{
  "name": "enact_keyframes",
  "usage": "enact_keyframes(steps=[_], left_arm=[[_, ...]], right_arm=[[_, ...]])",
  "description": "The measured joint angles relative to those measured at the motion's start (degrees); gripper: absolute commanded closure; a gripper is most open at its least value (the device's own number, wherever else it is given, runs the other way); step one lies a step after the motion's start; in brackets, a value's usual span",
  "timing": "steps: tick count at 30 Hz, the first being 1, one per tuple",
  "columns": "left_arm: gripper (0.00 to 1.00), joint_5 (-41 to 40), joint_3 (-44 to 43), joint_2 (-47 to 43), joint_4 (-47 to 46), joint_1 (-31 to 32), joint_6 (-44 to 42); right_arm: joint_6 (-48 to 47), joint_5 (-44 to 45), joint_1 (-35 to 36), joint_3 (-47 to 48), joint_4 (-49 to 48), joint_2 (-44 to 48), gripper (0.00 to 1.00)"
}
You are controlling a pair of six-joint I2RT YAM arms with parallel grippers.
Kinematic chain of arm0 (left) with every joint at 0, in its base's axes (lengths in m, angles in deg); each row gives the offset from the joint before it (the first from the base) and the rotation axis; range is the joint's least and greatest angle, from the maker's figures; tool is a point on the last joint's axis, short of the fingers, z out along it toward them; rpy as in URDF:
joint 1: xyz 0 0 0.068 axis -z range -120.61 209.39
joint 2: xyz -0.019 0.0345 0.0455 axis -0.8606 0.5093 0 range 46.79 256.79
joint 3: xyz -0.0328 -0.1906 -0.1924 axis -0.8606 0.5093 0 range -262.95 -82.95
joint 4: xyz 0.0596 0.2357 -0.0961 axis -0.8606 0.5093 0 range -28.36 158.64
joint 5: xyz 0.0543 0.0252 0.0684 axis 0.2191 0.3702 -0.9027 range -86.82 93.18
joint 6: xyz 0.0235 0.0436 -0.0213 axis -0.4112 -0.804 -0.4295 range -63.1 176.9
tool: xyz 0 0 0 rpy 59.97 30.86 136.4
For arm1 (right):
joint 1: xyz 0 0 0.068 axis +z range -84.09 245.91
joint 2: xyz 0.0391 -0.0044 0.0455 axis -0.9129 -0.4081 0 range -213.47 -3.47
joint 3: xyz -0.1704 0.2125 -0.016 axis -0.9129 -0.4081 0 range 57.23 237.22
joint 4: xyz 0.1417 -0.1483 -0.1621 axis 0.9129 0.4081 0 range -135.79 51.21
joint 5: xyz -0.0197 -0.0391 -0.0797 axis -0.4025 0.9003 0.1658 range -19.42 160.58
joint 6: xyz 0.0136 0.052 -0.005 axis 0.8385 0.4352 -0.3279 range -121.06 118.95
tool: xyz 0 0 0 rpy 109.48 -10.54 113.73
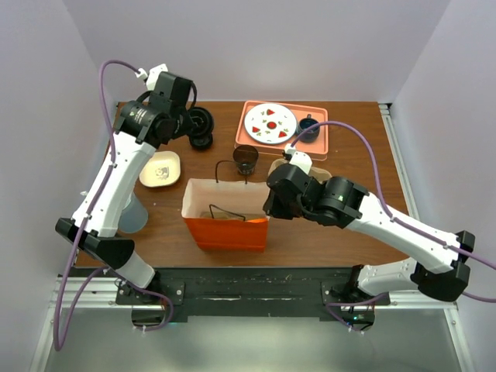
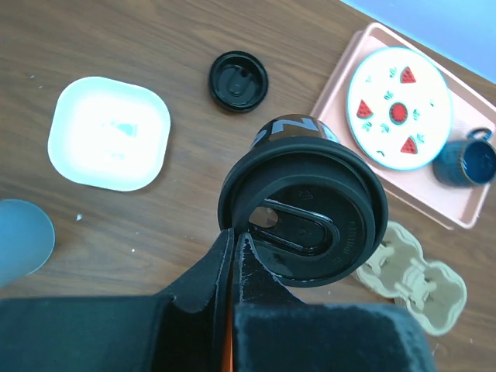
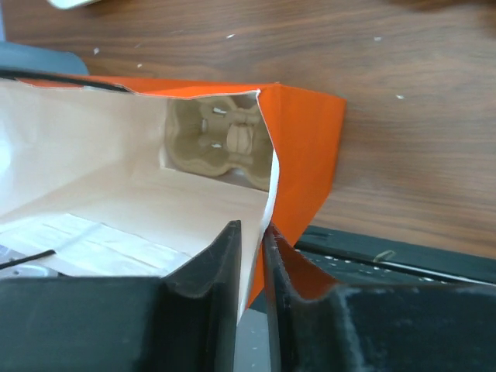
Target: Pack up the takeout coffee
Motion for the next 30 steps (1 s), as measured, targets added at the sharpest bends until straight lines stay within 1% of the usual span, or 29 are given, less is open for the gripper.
enact_keyframes(steps=[1,2,4,5,8,9,11,14,17,20,24,27,30], left_arm=[[1.0,0.72,-0.31,-0.02,-0.07,0.0,-0.61],[1.0,1.62,-0.42,-0.02,-0.24,-0.04,-1.25],[1.0,4.2,-0.42,0.0,-0.57,-0.11,-2.64],[1.0,5.88,-0.39,0.04,-0.94,-0.11,-3.45],[1.0,11.5,-0.39,0.04,-2.95,0.09,-5.2],[1.0,12.76,-0.44,0.17,-3.5,0.37,-5.6],[1.0,15.13,-1.88,1.14,-4.15,1.6,-6.84],[1.0,16.94,-7.5,5.07,-4.66,6.14,-8.63],[1.0,20.35,-13.03,9.7,-6.49,10.75,-9.62],[1.0,23.89,-14.67,12.57,-7.82,13.73,-9.62],[1.0,26.43,-14.67,14.93,-8.52,17.03,-8.57],[1.0,27.61,-14.67,16.59,-9.49,21.03,-7.21],[1.0,28.81,-14.62,18.1,-10.54,25.42,-5.88]], right_arm=[[0.39,-0.46,0.0,0.0,-0.59,-0.33,0.63],[0.61,-0.83,0.0,0.04,-1.16,-0.76,0.57],[0.9,-1.16,0.0,0.35,-1.62,-1.55,0.52],[0.96,-1.16,0.0,0.59,-1.6,-1.73,0.48],[0.39,-0.92,0.0,2.01,-1.25,-1.4,0.41],[-0.15,-0.79,0.0,2.23,-1.29,-0.87,0.38],[-2.47,-0.92,0.0,2.23,-1.86,1.31,0.35],[-7.04,-1.14,0.0,1.95,-3.74,7.06,0.34],[-9.4,-0.98,0.02,0.44,-4.24,15.06,0.34],[-9.66,-0.33,0.02,-2.01,-3.21,24.72,0.35],[-8.31,1.51,0.02,-3.1,0.17,34.75,0.35],[-6.88,3.54,0.0,-2.21,4.52,38.66,0.35],[-6.23,5.31,0.0,-0.26,8.63,38.53,0.35]])
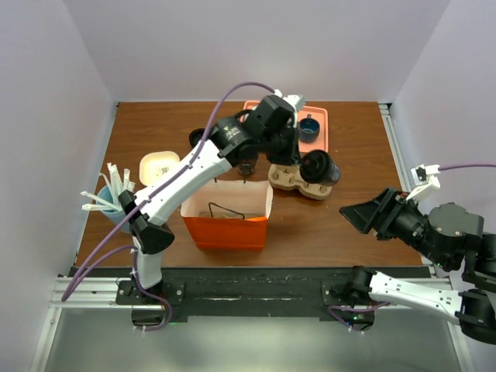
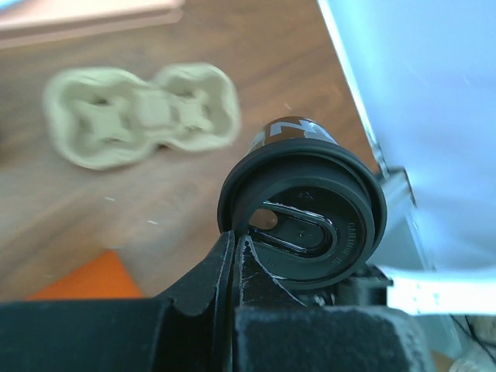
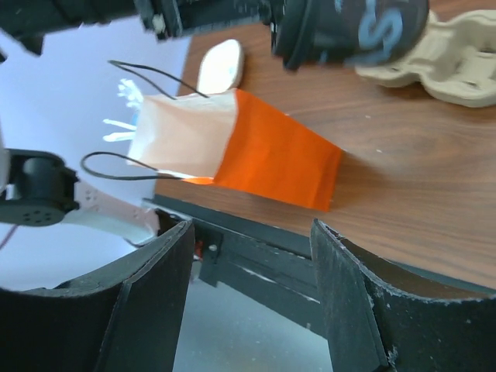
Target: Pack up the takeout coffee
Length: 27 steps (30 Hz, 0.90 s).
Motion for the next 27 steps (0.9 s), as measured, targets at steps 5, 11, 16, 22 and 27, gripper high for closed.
enact_keyframes(steps=[5,11,16,22,27], left_arm=[[1.0,0.83,0.2,1.11,-1.27,4.57,1.27],[1.0,-1.11,1.99,2.45,-1.6,7.23,1.44],[1.0,-4.57,2.69,5.49,2.01,9.33,2.47],[1.0,-7.63,6.23,7.13,7.23,10.27,3.67],[1.0,-9.22,7.69,9.7,10.27,10.51,4.26]], right_arm=[[0.39,1.9,0.0,2.01,4.96,-1.99,0.36],[2.75,4.17,0.0,2.19,8.55,-0.46,0.36],[3.8,5.31,0.0,3.72,9.86,1.31,0.36],[4.31,5.66,0.0,4.2,9.88,1.29,0.36],[4.37,5.9,0.0,4.2,9.88,1.29,0.36]])
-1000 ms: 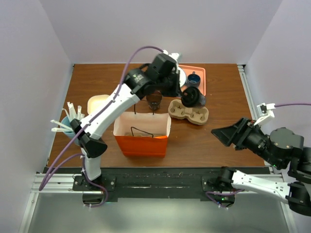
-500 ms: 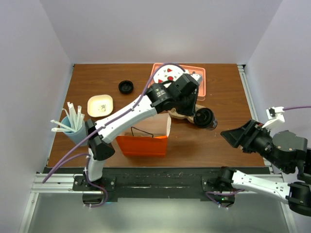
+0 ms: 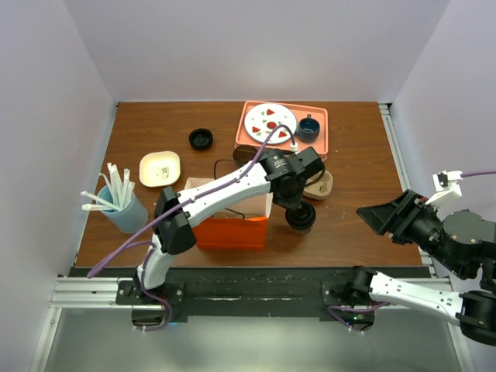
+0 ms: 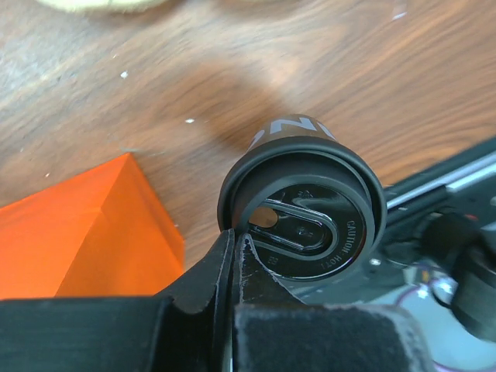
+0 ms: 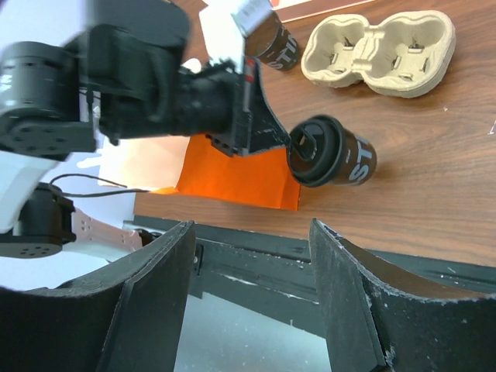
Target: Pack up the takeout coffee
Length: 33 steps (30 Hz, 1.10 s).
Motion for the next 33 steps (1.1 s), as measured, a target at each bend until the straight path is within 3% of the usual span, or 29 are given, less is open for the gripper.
enact_keyframes(steps=[5,10,12,17,25,27,33], left_arm=[[1.0,-1.2,1.64,1.86,1.25,0.26,1.01],[0.89,-1.2,2.69,3.02,1.29,0.37,1.42],[0.78,-1.18,2.71,3.23,1.2,0.37,1.44],[0.61,-0.61,2.78,3.23,0.46,0.37,1.84],[0.42,2.93,1.55,3.15,-1.05,-0.24,3.28],[0.31,4.59,0.74,2.32,-2.71,-1.14,4.04],[0.27,16.37,7.69,-11.15,-14.75,-11.37,8.55]], right_arm=[[-0.07,0.2,0.0,0.11,0.02,-0.13,0.36],[-0.15,0.26,0.0,0.13,0.02,-0.33,0.36],[-0.26,0.42,0.0,0.28,0.04,-0.7,0.36],[-0.33,0.63,0.0,0.79,0.09,-1.51,0.36],[0.28,1.75,0.0,2.14,0.15,-3.26,0.39],[0.85,1.77,0.0,2.14,0.22,-4.04,0.41],[3.17,1.29,0.0,-0.11,0.2,-7.02,0.44]])
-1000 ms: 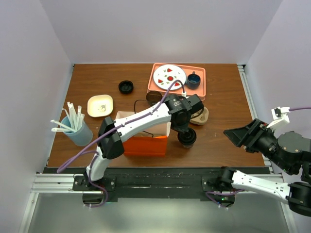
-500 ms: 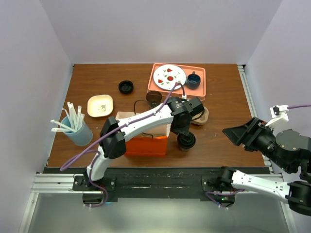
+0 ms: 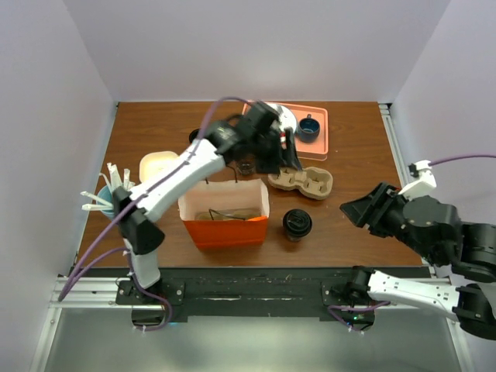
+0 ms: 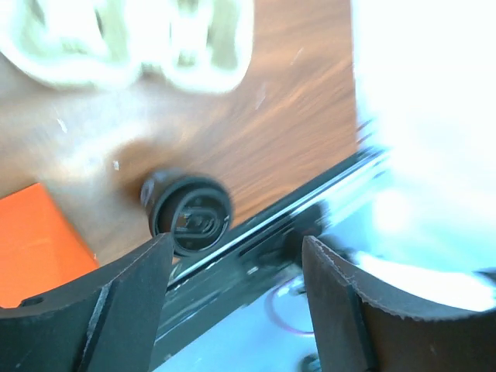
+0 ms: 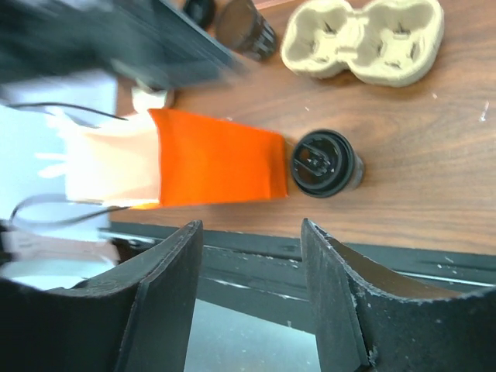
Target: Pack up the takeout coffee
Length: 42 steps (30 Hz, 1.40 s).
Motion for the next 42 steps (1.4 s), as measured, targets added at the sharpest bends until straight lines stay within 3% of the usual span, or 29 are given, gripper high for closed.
enact_keyframes(steps=[4,8,12,14,15,21,25,30,35,42], left_arm=[[0.26,2.64,-5.05,-4.63,-0.72,-6.62,0.37],[0.21,4.07,-15.23,-4.15,-0.24,-6.58,0.26],[0.21,4.81,-16.55,-6.69,0.5,-6.82,-0.48],[0.02,3.67,-16.52,-7.87,2.1,-8.09,-1.92],[0.0,2.67,-16.5,-8.55,3.34,-9.31,-3.37],[0.0,-6.16,-14.67,-13.7,12.17,-18.99,-12.48],[0.0,-10.16,-10.8,-17.92,14.84,-25.44,-17.03],[0.0,-13.75,-9.46,-20.76,17.57,-26.49,-18.23],[0.01,-17.97,-2.82,-23.08,20.61,-27.71,-17.57],[0.21,-19.67,10.47,-29.11,21.57,-30.82,-14.08]], right_arm=[[-0.07,-1.42,0.0,-2.73,0.07,-1.57,0.41],[-1.09,-3.17,0.0,-5.2,0.13,-4.81,0.37],[-3.41,-5.44,0.0,-7.72,-0.2,-10.32,0.32],[-4.52,-6.49,0.0,-8.96,-0.7,-12.98,0.3],[-5.03,-7.1,0.0,-9.44,-1.03,-14.19,0.29],[-7.13,-8.79,0.0,-10.47,-3.85,-20.28,0.26],[-6.47,-8.7,0.0,-10.47,-6.47,-21.38,0.29],[-4.2,-7.65,0.0,-11.26,-8.87,-21.77,0.29],[-4.24,-5.25,-1.44,-11.06,-7.65,-26.64,0.26],[-10.84,-8.85,-14.47,-12.37,-10.03,-31.36,0.26]])
